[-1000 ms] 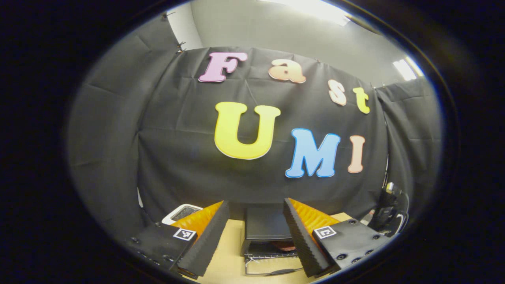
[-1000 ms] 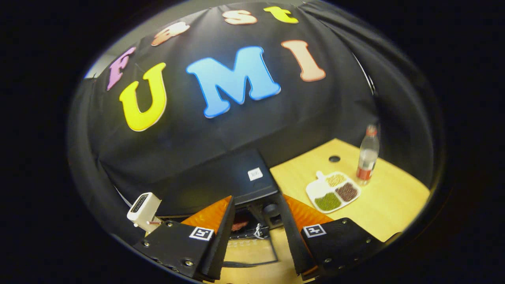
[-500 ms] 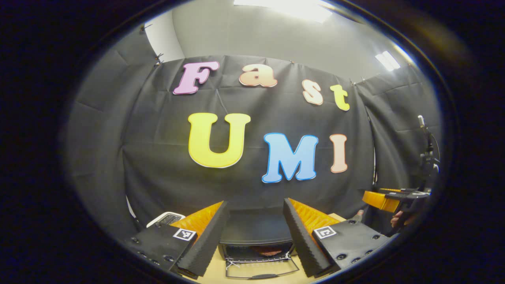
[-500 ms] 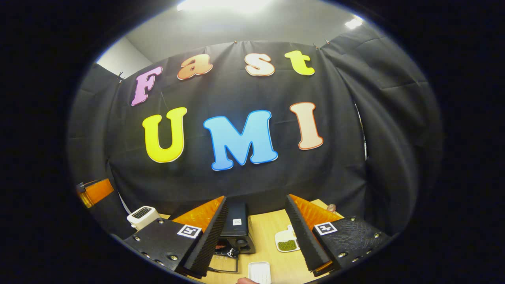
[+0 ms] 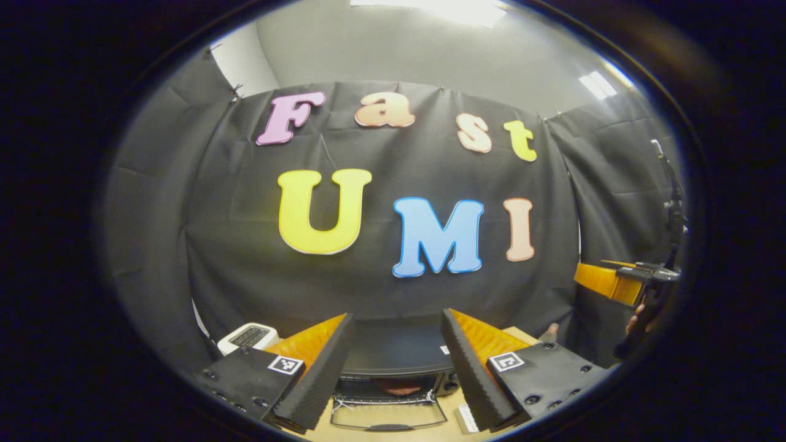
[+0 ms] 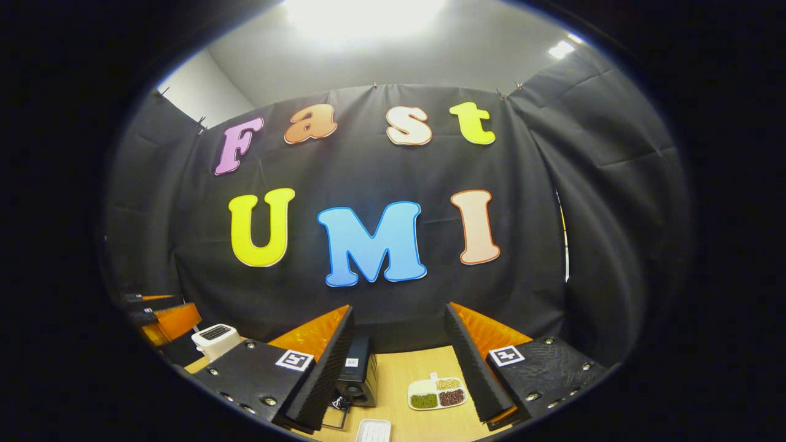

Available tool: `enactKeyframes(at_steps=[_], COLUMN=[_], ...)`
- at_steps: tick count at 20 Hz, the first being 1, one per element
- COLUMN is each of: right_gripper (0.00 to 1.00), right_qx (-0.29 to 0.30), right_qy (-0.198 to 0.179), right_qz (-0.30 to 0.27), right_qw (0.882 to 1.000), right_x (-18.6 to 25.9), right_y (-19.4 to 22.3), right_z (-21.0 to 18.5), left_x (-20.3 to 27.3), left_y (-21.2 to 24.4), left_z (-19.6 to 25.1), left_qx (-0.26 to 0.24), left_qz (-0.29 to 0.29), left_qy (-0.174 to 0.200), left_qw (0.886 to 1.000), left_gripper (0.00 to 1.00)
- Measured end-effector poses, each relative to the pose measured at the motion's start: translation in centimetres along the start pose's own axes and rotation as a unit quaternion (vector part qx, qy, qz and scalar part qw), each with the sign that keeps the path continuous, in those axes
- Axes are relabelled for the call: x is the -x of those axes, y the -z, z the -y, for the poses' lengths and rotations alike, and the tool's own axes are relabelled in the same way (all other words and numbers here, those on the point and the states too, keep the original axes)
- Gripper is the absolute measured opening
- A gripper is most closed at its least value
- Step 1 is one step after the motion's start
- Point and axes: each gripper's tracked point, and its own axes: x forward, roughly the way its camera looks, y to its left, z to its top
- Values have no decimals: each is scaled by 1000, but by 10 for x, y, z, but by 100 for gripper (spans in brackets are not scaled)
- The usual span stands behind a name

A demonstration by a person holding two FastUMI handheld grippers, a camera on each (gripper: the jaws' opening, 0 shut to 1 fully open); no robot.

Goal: Open the electric oven with the left hand, put the food in, and close the electric oven.

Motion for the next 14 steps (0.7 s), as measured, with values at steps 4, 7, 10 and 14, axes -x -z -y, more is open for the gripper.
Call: enactKeyframes(at_steps=[4, 7, 10, 14], right_gripper=[88, 88, 89, 89], right_qx=[-2, -8, -13, -30], right_qy=[-14, -17, -18, -6], right_qz=[-14, -25, -41, -59], right_qw=[1000, 1000, 999, 998], right_x=[-6, -9, -12, -17], right_y=[9, 19, 32, 46], right_z=[6, 11, 18, 32], left_x=[-11, -16, -20, -16], left_y=[69, 114, 171, 242], left_z=[1, 6, 8, 0], left_qx=[2, -12, 11, 14], left_qz=[-85, -124, -182, -250], left_qy=[3, 9, 12, -4], left_qw=[996, 992, 983, 968], left_gripper=[98, 98, 98, 97])
